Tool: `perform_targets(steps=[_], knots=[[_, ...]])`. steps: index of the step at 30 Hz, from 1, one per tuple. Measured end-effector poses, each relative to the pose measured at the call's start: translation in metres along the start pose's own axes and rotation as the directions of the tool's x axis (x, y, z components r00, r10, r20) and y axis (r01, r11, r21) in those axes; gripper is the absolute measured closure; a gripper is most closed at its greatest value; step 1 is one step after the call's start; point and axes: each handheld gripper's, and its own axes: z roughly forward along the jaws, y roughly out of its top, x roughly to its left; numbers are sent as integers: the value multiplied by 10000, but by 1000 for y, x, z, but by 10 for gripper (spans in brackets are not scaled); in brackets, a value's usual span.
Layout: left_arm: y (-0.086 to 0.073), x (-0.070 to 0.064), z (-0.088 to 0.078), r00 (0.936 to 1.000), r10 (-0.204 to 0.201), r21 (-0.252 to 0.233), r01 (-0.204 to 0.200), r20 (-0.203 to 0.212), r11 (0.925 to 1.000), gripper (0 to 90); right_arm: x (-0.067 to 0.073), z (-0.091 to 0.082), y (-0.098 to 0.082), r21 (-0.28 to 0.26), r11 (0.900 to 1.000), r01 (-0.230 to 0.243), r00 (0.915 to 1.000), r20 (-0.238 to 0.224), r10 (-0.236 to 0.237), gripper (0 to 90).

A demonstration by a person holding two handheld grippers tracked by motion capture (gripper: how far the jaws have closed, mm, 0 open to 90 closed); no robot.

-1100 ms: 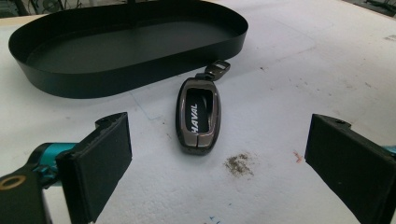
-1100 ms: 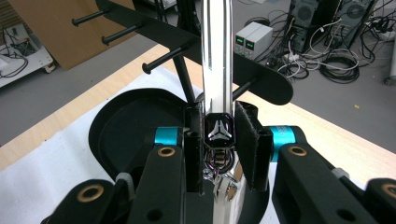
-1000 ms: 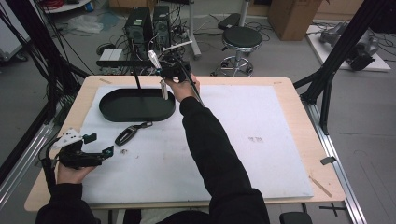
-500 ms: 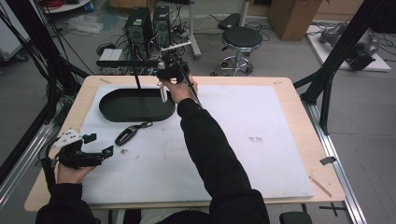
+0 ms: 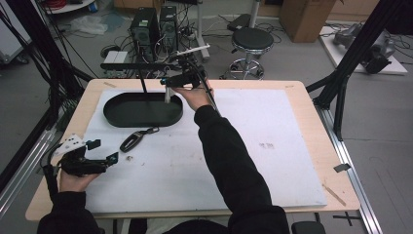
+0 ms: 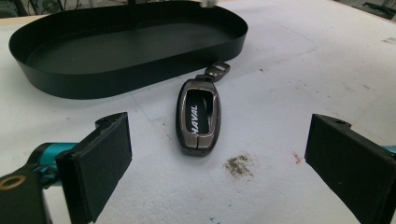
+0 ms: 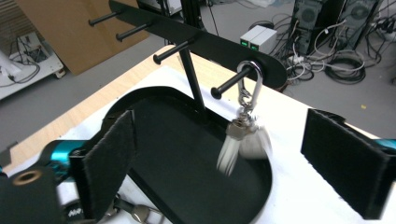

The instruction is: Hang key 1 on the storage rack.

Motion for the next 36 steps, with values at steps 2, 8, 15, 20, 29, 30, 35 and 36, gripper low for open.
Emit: perform_targets(steps=[2, 8, 15, 20, 29, 30, 35, 36], knots=[[0, 0, 0, 10000, -14, 10, 14, 11, 10000, 78, -2, -3, -3, 64, 9998, 165, 9998, -145, -164, 63], [0, -1, 0, 10000, -5, 13, 5, 2, 10000, 77, -12, -14, -15, 446, 9980, 450, 9989, -166, -443, 22], [0, -1, 0, 10000, 11, 103, -11, -15, 9999, 77, -16, -29, -22, 932, 9912, 938, 9954, -298, -914, 21], [0, -1, 0, 10000, -3, 76, 4, -30, 10000, 78, -17, -38, -26, 830, 9911, 1036, 9944, -280, -1016, 22], [0, -1, 1, 10000, -3, 168, 4, -45, 9999, 77, -27, -51, -45, 1105, 9881, 1070, 9943, -124, -1063, 23], [0, -1, 1, 10000, 1, 175, 0, -43, 9998, 77, -27, -52, -46, 1107, 9878, 1096, 9940, -113, -1090, 22], [0, -2, 1, 10000, 37, 198, -36, -37, 9998, 77, -35, -62, -57, 1230, 9869, 1039, 9945, -9, -1046, 22], [0, -2, 1, 10000, 36, 198, -35, -45, 9998, 77, -35, -64, -58, 1213, 9883, 923, 9957, -10, -928, 22]])
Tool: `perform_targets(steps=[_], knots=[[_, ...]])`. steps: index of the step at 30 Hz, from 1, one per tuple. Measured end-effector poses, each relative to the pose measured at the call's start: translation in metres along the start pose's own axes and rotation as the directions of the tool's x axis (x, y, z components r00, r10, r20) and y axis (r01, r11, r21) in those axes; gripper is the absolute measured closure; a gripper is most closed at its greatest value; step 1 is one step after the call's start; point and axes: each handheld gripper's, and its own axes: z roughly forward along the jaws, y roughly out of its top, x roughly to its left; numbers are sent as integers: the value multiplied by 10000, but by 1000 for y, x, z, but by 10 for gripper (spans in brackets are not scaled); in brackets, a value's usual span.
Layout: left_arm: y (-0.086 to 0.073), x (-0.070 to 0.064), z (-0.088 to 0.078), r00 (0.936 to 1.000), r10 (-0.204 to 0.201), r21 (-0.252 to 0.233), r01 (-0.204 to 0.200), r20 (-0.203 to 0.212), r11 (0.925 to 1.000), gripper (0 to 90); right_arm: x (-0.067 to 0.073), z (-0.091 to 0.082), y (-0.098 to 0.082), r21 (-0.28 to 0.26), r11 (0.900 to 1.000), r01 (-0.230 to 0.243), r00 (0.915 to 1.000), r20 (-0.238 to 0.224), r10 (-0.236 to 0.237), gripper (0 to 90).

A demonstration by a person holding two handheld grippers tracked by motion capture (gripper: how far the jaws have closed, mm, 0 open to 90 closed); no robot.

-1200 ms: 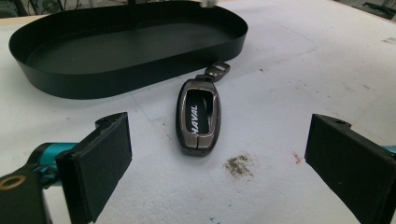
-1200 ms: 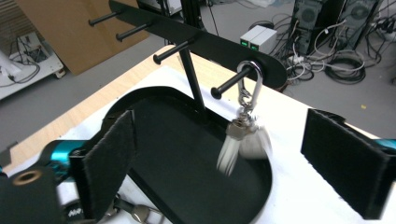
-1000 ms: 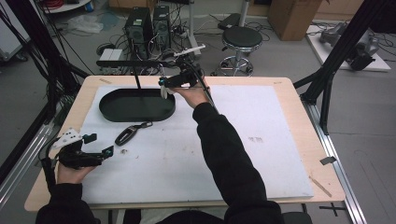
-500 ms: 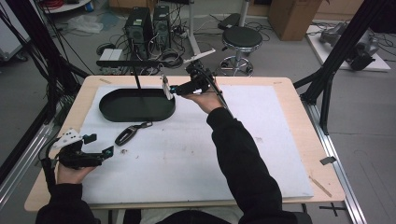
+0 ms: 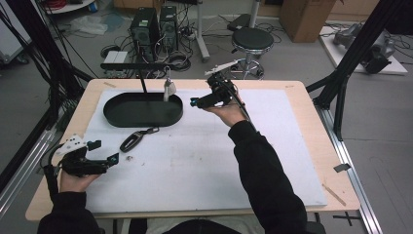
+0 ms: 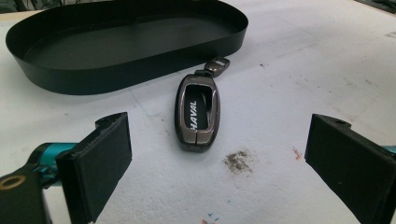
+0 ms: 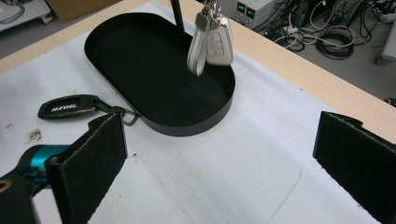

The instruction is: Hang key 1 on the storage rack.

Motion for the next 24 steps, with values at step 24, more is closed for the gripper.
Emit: perform_targets(steps=[24], knots=[[-1, 0, 1, 10000, -21, 199, 22, -26, 9998, 77, -11, -36, -54, 174, 9997, -152, 9995, 267, 148, 22]])
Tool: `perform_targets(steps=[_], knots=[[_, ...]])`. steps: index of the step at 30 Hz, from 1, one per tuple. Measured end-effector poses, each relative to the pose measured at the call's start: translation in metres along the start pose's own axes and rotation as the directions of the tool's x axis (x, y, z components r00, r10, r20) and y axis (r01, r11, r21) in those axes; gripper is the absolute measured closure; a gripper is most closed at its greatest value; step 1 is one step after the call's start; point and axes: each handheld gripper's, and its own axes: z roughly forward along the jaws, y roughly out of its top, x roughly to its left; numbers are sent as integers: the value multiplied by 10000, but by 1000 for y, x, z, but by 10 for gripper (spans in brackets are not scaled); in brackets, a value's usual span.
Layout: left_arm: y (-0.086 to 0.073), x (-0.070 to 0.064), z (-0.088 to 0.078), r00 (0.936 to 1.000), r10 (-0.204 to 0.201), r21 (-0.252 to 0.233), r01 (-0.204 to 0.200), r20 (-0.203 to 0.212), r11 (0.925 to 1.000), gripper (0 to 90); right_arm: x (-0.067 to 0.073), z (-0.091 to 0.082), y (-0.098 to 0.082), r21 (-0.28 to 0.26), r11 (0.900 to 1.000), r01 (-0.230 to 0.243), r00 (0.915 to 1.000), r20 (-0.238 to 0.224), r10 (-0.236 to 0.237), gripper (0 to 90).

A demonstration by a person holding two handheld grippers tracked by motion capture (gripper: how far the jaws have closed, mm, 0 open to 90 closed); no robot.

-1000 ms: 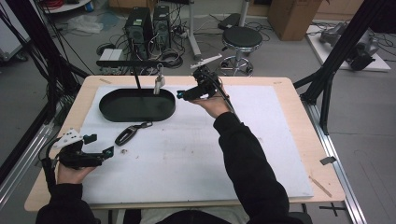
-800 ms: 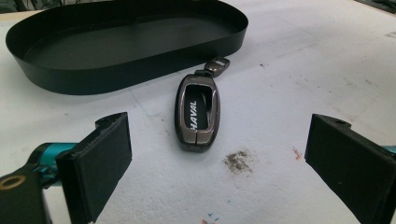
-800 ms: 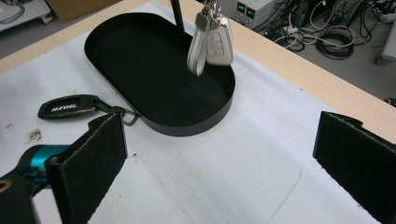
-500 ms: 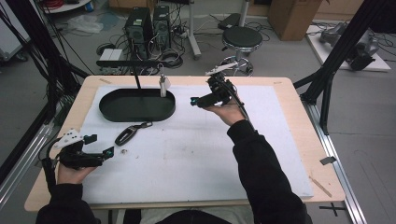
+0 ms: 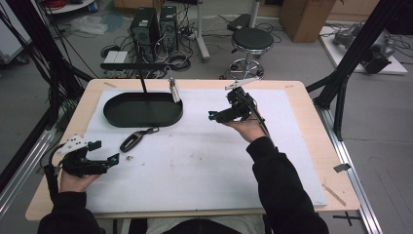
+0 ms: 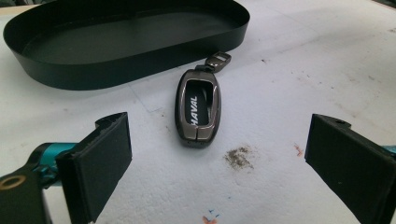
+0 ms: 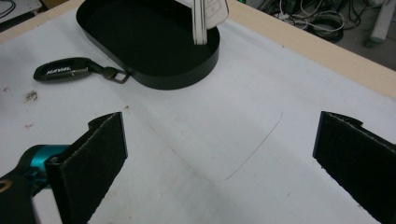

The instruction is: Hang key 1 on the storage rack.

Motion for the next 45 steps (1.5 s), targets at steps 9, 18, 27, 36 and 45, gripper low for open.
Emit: perform_targets(steps=[9, 18, 27, 36, 45], knots=[[0, 0, 1, 10000, 26, 29, -26, -19, 10000, 77, -1, -14, -15, 245, 9997, 86, 10000, 9, -86, 22], [0, -1, 0, 10000, -20, -1, 20, -38, 10000, 77, -5, -21, -35, 398, 9992, 51, 10000, -21, -50, 22], [0, -1, 0, 10000, 18, 44, -18, -46, 10000, 77, -8, -27, -65, 691, 9976, 22, 9998, 176, -35, 22], [-1, -1, 0, 10000, -36, 82, 36, -66, 10000, 77, -12, -36, -90, 786, 9968, -130, 9996, 258, 110, 22], [-1, -2, 1, 10000, 11, 141, -10, -63, 9999, 77, -10, -41, -120, 812, 9957, -438, 9990, 137, 428, 22]])
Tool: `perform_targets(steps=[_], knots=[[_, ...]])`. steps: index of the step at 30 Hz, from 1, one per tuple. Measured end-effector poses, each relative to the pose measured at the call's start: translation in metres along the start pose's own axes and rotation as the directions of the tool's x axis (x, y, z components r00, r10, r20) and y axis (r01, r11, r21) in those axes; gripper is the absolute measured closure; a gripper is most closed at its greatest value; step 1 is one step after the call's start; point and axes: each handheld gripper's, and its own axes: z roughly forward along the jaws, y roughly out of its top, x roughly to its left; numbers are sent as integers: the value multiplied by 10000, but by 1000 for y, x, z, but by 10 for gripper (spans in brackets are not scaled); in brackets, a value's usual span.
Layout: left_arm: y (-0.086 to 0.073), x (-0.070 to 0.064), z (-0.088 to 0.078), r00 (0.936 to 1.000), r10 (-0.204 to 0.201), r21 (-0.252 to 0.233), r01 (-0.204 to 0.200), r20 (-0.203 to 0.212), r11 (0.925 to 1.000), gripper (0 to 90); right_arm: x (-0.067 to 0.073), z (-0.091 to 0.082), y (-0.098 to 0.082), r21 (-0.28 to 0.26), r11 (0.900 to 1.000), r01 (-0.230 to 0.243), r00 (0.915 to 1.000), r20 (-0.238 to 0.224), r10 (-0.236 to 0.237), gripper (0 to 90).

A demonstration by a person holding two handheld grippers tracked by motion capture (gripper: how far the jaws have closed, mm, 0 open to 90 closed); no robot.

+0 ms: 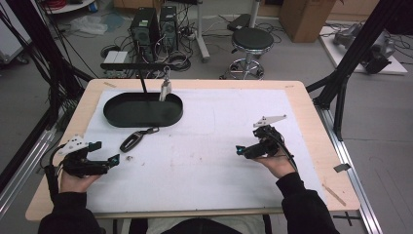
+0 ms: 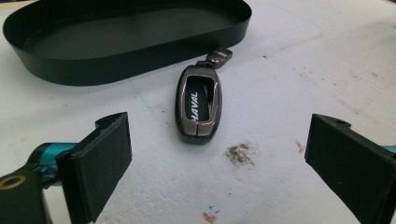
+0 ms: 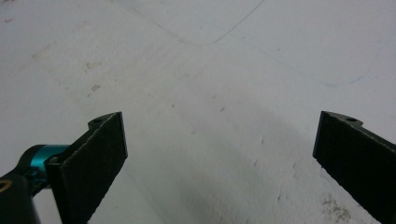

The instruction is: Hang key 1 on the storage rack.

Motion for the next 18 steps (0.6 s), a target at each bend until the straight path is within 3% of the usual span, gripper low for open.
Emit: perform_targets(steps=[12, 18], knots=[[0, 0, 0, 9999, -136, 204, 135, 26, 9997, 77, -3, -4, -31, 94, 9990, -445, 9989, 140, 443, 22], [0, 0, -1, 9998, -177, 278, 177, -1, 9995, 77, -1, -10, -45, 15, 9990, -445, 9986, 293, 444, 22]])
